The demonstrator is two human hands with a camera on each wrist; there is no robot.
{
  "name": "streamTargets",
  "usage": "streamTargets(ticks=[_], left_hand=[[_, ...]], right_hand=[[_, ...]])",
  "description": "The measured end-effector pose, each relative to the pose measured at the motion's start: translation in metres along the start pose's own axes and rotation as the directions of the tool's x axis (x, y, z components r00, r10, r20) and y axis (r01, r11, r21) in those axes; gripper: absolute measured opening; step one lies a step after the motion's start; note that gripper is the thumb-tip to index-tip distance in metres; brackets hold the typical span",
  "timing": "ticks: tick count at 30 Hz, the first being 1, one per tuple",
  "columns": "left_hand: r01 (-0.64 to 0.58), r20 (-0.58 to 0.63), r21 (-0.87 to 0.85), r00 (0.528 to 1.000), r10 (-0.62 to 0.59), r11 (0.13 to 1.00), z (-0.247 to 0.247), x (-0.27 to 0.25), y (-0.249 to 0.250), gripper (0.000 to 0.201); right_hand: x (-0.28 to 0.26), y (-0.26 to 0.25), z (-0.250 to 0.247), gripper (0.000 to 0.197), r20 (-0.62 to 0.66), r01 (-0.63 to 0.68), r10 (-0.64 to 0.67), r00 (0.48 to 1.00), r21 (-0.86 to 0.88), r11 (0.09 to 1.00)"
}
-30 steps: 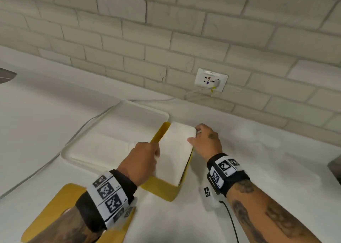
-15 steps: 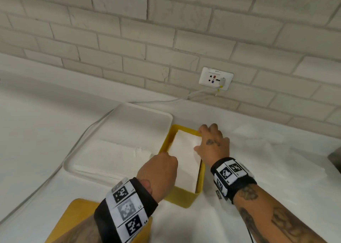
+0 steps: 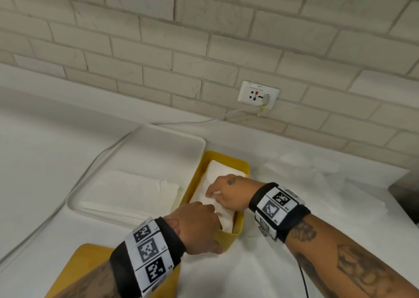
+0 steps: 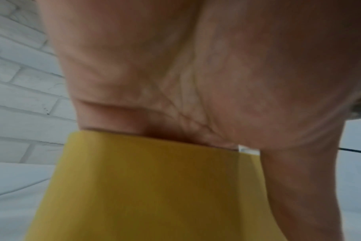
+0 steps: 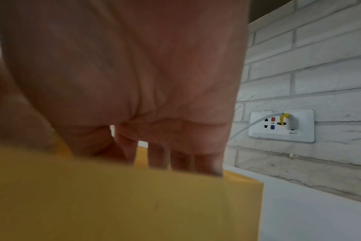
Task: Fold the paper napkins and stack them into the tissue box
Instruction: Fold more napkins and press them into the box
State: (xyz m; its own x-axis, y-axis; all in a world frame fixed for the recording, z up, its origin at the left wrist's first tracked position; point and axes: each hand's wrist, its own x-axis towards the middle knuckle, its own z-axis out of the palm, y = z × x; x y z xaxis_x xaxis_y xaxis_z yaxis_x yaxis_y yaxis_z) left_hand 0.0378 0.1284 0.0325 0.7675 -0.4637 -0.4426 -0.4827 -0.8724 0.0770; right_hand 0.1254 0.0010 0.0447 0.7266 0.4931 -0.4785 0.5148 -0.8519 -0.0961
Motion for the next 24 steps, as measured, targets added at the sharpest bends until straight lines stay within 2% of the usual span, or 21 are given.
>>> streamTargets(ticks=[4, 8, 15, 18, 20, 22, 24], left_hand=[[-0.004, 0.002, -0.009, 1.000, 0.004, 1.000, 0.002, 0.004, -0.003, 0.052], [-0.017, -0.004, -0.022, 1.000, 0.017, 1.000, 0.002, 0.008, -0.005, 0.042], [-0.004, -0.042, -0.021, 0.999, 0.003, 1.000, 0.007, 0.009, -0.006, 0.039], [-0.010, -0.103, -0.038, 0.995, 0.006, 0.999, 0.009, 0.007, -0.008, 0.036], [-0.031, -0.149, -0.070, 0.989, 0.020, 0.997, 0.012, 0.004, -0.011, 0.032], [-0.057, -0.195, -0.200, 0.981, 0.017, 0.978, 0.010, 0.000, -0.011, 0.033], [-0.100, -0.284, -0.369, 0.959, -0.010, 0.924, 0.007, -0.006, -0.007, 0.038]], right_hand=[[0.009, 0.004, -0.019, 0.048, 0.027, -0.099, 0.100, 0.995, -0.042, 0.994], [0.027, 0.003, -0.012, 0.053, 0.107, -0.132, 0.138, 0.985, -0.059, 0.989], [0.042, 0.005, 0.007, 0.057, 0.077, -0.181, 0.178, 0.981, 0.033, 0.983], [0.023, 0.005, -0.002, 0.056, -0.025, -0.147, 0.152, 0.988, 0.156, 0.977], [-0.002, 0.006, -0.003, 0.056, -0.167, -0.078, 0.123, 0.978, 0.256, 0.964], [-0.038, 0.011, 0.004, 0.056, -0.324, 0.024, 0.104, 0.940, 0.368, 0.930], [-0.083, 0.021, 0.019, 0.052, -0.414, 0.096, 0.131, 0.901, 0.486, 0.869]])
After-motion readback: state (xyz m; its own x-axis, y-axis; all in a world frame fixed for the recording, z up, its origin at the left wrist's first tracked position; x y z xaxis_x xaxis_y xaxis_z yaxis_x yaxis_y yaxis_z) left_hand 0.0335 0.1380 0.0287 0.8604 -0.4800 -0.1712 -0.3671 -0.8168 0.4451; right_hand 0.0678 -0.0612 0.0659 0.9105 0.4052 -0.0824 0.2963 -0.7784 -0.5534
